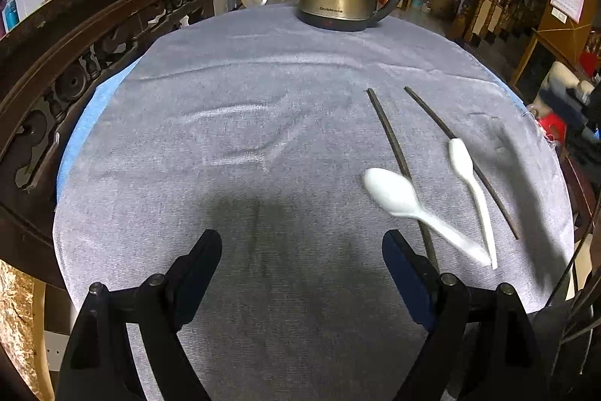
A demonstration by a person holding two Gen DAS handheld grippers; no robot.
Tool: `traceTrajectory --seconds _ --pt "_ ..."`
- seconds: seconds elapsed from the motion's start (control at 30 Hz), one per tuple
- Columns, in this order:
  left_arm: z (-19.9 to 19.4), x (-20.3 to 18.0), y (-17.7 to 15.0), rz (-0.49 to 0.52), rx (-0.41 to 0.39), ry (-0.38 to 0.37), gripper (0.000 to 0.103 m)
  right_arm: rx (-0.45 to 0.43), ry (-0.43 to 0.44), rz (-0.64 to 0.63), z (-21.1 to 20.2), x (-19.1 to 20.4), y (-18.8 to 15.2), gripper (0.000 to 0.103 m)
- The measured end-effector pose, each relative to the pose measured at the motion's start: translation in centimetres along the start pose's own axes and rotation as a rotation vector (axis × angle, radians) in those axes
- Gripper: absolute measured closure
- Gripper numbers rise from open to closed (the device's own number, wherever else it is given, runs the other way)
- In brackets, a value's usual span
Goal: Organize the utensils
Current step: 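Close the right tool on the white spoon handle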
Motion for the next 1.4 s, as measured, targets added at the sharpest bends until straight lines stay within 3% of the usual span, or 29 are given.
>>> traceTrajectory --seconds 0.27,0.33,0.4,0.43,0.6,0.67,0.7,0.87,1.07,1.13,1.2,1.23,1.27,1.3,1.4 --pt "0.8 0.2 1.2 -0.022 0.005 0.019 0.015 0.129 -0.172 0.018 1.2 -4.6 -3.8 0.089" --pt "0.7 1.3 1.3 -0.085 0.021 -0.007 0.015 0.165 -0.189 0.021 1.9 -5.0 -4.2 0.080" --pt "0.6 2.5 1.1 -0.129 0.028 -0.015 0.015 0.205 -0.200 0.016 2.5 -5.1 -4.6 0.054" --pt "0.4 3.2 0.8 -0.145 0.031 -0.013 0.015 0.217 -0.211 0.008 2.8 -5.2 -4.8 0.053" --pt "0.1 4.5 -2.5 -0.203 0.116 -0.078 0.016 0.305 -0.247 0.001 5.1 -6.4 -6.0 0.054" --pt "0.1 4.6 -4.4 -0.242 0.170 -0.117 0.016 0.350 -0.302 -0.016 5.7 -7.1 -6.8 0.058" --pt "-0.2 4.6 -4.7 -0.242 0.153 -0.113 0.016 0.361 -0.327 -0.019 5.8 -7.4 -7.1 0.060" --pt "0.0 2.5 -5.8 -0.300 0.221 -0.202 0.016 0.337 -0.386 -0.032 5.9 -8.1 -6.9 0.070" --pt "1.2 0.8 -5.6 -0.346 0.206 -0.184 0.016 0.341 -0.441 -0.093 7.1 -8.8 -5.7 0.089" --pt "1.7 0.3 -4.8 -0.345 0.176 -0.183 0.028 0.336 -0.442 -0.094 7.5 -9.1 -5.7 0.096" --pt "2.6 -0.2 -3.7 -0.314 0.140 -0.163 0.061 0.324 -0.440 -0.096 7.2 -9.3 -5.7 0.099" --pt "3.4 -0.7 -3.0 -0.296 0.138 -0.182 0.071 0.312 -0.436 -0.093 7.1 -9.3 -5.8 0.100" --pt "4.1 -0.9 -2.3 -0.292 0.145 -0.207 0.089 0.301 -0.432 -0.091 6.8 -9.2 -5.8 0.100" --pt "5.0 -1.1 -1.5 -0.294 0.148 -0.224 0.094 0.292 -0.428 -0.090 6.5 -9.1 -5.9 0.100" --pt "6.4 -0.8 0.7 -0.275 0.151 -0.214 0.094 0.282 -0.418 -0.078 6.1 -9.0 -6.1 0.100"
Point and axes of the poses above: each gripper's, at about its wrist camera, not at the fingertips, and z roughly the way its jaws point, x to its left, y to its top, the point moved 10 cm from there along z, roughly the way its jaws point, and after that the axes turned 13 degrees about -z, right-handed, at the moved point
